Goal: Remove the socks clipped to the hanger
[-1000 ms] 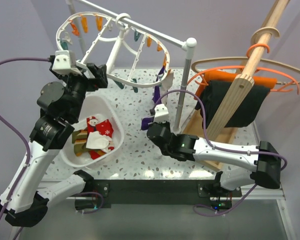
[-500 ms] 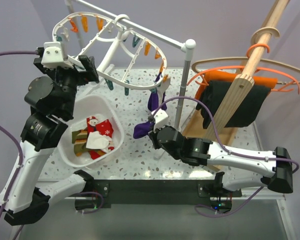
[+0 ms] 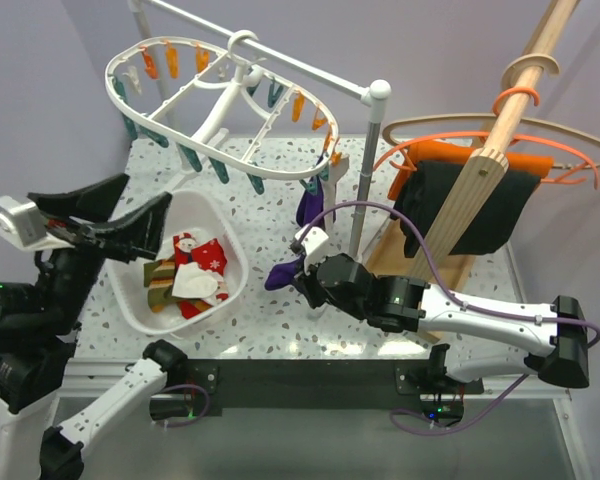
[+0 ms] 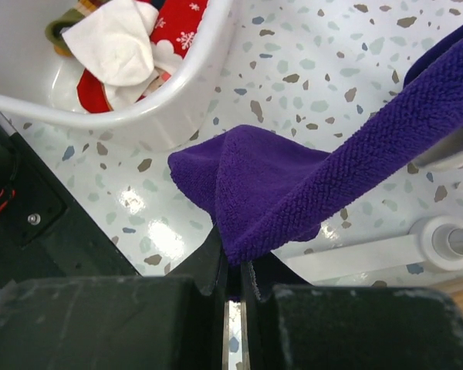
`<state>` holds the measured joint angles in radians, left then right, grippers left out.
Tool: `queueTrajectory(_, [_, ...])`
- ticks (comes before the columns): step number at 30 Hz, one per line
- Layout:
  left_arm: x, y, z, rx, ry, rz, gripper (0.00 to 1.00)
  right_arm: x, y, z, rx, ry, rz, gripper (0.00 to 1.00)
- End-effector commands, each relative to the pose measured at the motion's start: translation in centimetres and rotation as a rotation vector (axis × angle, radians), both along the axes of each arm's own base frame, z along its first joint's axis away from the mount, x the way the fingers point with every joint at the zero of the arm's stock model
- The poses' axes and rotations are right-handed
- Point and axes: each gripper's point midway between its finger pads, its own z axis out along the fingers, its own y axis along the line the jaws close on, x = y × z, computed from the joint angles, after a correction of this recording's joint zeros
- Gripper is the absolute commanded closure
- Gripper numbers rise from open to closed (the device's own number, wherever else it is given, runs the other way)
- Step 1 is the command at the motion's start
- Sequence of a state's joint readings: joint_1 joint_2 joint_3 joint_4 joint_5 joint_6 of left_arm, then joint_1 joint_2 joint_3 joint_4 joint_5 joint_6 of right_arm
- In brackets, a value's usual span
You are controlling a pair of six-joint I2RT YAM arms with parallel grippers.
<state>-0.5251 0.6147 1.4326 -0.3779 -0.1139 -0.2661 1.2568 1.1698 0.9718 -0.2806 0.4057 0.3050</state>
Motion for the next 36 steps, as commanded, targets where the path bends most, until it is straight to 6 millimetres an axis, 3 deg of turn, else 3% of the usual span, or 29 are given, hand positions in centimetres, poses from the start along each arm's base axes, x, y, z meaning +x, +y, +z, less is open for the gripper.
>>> queueTrajectory(1, [0.5, -4.2, -7.1, 0.072, 0.149, -0.191, 0.10, -0.8, 0.7, 1.6, 0.038, 0.007, 0.049, 1.00])
queueTrajectory(3, [0.1, -3.9, -9.0, 0.068, 0.181, -0.189, 0.11, -1.0, 0.6, 2.1, 0.055, 0.017, 0.046, 1.00])
queueTrajectory(4, [0.7, -4.4, -11.3, 0.068, 0.233, -0.199, 0.11, -1.2, 0.6, 2.4, 0.068, 0.024, 0.054, 1.00])
queueTrajectory(6, [-0.2, -5.2, -12.9, 0.061, 0.243, -0.262, 0.11, -1.5, 0.6, 2.5, 0.087, 0.045, 0.054, 1.00])
queueTrajectory(7, [0.3, -5.7, -15.0, 0.075, 0.292, -0.276, 0.12, -1.7, 0.7, 2.6, 0.092, 0.055, 0.063, 1.00])
queueTrajectory(9, [-0.3, -6.5, -16.7, 0.083, 0.316, -0.332, 0.12, -2.0, 0.6, 2.5, 0.095, 0.075, 0.060, 1.00])
queueTrajectory(10, [0.0, -7.0, -18.8, 0.089, 0.360, -0.345, 0.11, -2.1, 0.5, 2.5, 0.097, 0.082, 0.058, 1.00])
queueTrajectory(12, [-0.4, -7.6, -20.5, 0.090, 0.379, -0.387, 0.07, -2.4, 0.4, 2.6, 0.113, 0.107, 0.060, 1.00])
queueTrajectory(14, [-0.2, -9.1, -23.2, 0.088, 0.421, -0.457, 0.00, -3.1, 0.8, 3.1, 0.134, 0.130, 0.087, 1.00])
queueTrajectory(15, [0.1, -9.9, -25.6, 0.090, 0.472, -0.488, 0.00, -3.3, 1.1, 3.2, 0.139, 0.144, 0.093, 1.00])
queueTrajectory(16, [0.3, -10.4, -25.6, 0.074, 0.458, -0.510, 0.00, -3.4, 1.4, 3.9, 0.153, 0.150, 0.103, 1.00])
queueTrajectory(18, [0.8, -11.6, -28.1, 0.085, 0.515, -0.552, 0.00, -3.8, 1.8, 4.2, 0.159, 0.177, 0.115, 1.00])
queueTrajectory(20, [1.6, -12.2, -29.4, 0.093, 0.492, -0.561, 0.00, -4.0, 2.0, 5.3, 0.170, 0.197, 0.116, 1.00])
queueTrajectory(27, [0.4, -12.8, -28.8, 0.100, 0.392, -0.637, 0.00, -5.2, 3.0, 7.8, 0.233, 0.242, 0.173, 1.00])
queueTrajectory(32, [-1.8, -13.7, -27.6, 0.119, 0.334, -0.768, 0.00, -5.7, 3.6, 7.9, 0.211, 0.273, 0.201, 1.00])
queueTrajectory(36, [-3.5, -14.1, -26.9, 0.144, 0.296, -0.859, 0.00, -6.1, 4.7, 10.3, 0.263, 0.270, 0.245, 1.00])
